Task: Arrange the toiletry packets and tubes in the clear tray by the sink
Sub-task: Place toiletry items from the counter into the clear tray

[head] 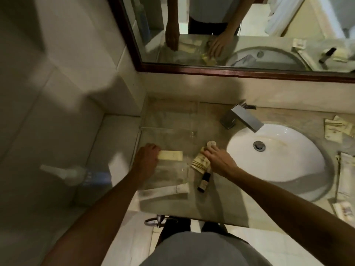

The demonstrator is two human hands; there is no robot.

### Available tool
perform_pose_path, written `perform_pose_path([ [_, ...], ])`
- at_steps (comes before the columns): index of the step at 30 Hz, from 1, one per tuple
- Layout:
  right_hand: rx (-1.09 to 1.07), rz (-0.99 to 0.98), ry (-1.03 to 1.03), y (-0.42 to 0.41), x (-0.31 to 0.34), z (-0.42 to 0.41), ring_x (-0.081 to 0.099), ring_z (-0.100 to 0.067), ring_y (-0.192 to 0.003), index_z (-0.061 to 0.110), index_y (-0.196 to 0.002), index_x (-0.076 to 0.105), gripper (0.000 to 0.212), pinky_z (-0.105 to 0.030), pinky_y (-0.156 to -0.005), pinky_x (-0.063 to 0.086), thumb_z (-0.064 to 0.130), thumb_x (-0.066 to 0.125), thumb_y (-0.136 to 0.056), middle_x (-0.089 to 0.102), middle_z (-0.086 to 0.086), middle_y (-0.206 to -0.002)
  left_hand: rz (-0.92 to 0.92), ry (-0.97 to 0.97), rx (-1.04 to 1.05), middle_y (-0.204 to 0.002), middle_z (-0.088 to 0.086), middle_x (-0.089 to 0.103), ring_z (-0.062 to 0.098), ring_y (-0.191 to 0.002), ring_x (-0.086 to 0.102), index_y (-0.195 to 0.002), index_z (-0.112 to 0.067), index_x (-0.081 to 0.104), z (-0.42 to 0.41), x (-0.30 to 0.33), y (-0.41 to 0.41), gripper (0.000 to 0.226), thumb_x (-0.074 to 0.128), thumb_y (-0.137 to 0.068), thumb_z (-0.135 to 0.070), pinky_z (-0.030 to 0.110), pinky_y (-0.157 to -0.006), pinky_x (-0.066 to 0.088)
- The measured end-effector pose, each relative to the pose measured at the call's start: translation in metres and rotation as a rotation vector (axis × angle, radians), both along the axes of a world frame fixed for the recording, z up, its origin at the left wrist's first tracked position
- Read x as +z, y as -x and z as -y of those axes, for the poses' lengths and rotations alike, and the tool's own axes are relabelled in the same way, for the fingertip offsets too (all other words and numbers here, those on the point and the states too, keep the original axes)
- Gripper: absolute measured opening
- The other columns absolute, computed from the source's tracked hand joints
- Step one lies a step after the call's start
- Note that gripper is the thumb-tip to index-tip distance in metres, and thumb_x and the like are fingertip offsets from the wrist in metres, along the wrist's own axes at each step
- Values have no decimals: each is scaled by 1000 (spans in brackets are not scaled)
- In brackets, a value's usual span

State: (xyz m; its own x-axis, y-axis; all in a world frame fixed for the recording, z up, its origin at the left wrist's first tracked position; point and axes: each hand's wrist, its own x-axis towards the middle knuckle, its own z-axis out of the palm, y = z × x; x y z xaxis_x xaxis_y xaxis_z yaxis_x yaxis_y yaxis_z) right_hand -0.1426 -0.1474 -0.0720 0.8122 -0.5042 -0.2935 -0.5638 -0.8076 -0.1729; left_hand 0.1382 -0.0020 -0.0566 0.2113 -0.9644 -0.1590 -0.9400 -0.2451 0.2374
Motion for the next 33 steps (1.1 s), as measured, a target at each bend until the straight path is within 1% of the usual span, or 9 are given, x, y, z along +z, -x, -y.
perform_pose_path([
  [4,194,-171,19,-15,-4,12,33,-29,-141,24,-149,39,61,-44,-113,35,20,64,-92,39,-5,-152,-69,-104,1,-100,5,65,25,-90,61,-98,-16,67,8,-15,-22,21,68,-77,-12,36,-74,50],
  [7,236,-203,11,-18,0,14,35,-28,-137,25,-146,44,58,-44,-112,35,25,64,-91,43,-5,-148,-253,-126,131,-106,-1,61,18,-94,58,-102,-22,66,7,-38,-30,25,61,-83,-8,31,-79,49],
  [10,219,-198,-25,-11,1,18,36,-26,-136,27,-140,50,64,-42,-108,40,39,71,-81,44,-4,-145,-412,-180,189,-113,0,58,19,-102,59,-113,-21,65,14,-50,-42,43,71,-74,-3,33,-90,50],
  [14,41,-70,-83,16,9,21,48,-25,-126,21,-137,52,73,-38,-103,42,55,67,-75,51,-6,-141,-409,-296,109,-119,8,60,25,-115,53,-116,-15,67,21,-48,-53,48,79,-69,-13,31,-95,43],
  [19,-99,210,-20,-5,23,9,53,-21,-111,24,-132,54,70,-34,-90,47,60,67,-74,57,-1,-129,-391,-160,171,-115,1,55,22,-106,56,-114,-20,64,7,-44,-46,43,73,-74,-6,34,-89,50],
  [23,-65,153,-8,-109,16,-2,49,-21,-115,25,-135,50,70,-37,-95,45,55,72,-76,55,-2,-131,-353,-29,366,-132,8,49,25,-118,49,-134,-15,46,-6,-33,-47,69,78,-73,-15,38,-97,48],
  [27,-99,113,-127,-173,12,-1,45,-25,-127,21,-146,40,86,-44,-104,42,52,77,-75,48,-5,-142,-327,43,457,-129,8,49,22,-114,49,-130,-16,46,-8,-25,-45,61,75,-76,-15,33,-90,48],
  [29,-114,139,-117,-165,14,8,46,-24,-125,22,-145,42,79,-42,-102,44,47,76,-78,48,-4,-142,-255,76,395,-126,6,50,20,-110,51,-126,-18,47,-3,-24,-44,53,72,-79,-16,31,-87,47],
  [33,-169,249,31,-94,7,32,60,-26,-104,16,-123,61,35,-39,-84,52,24,65,-89,61,-8,-119,-125,45,71,-132,8,52,28,-115,53,-128,-18,53,19,-35,-48,51,64,-79,-10,40,-94,47],
])
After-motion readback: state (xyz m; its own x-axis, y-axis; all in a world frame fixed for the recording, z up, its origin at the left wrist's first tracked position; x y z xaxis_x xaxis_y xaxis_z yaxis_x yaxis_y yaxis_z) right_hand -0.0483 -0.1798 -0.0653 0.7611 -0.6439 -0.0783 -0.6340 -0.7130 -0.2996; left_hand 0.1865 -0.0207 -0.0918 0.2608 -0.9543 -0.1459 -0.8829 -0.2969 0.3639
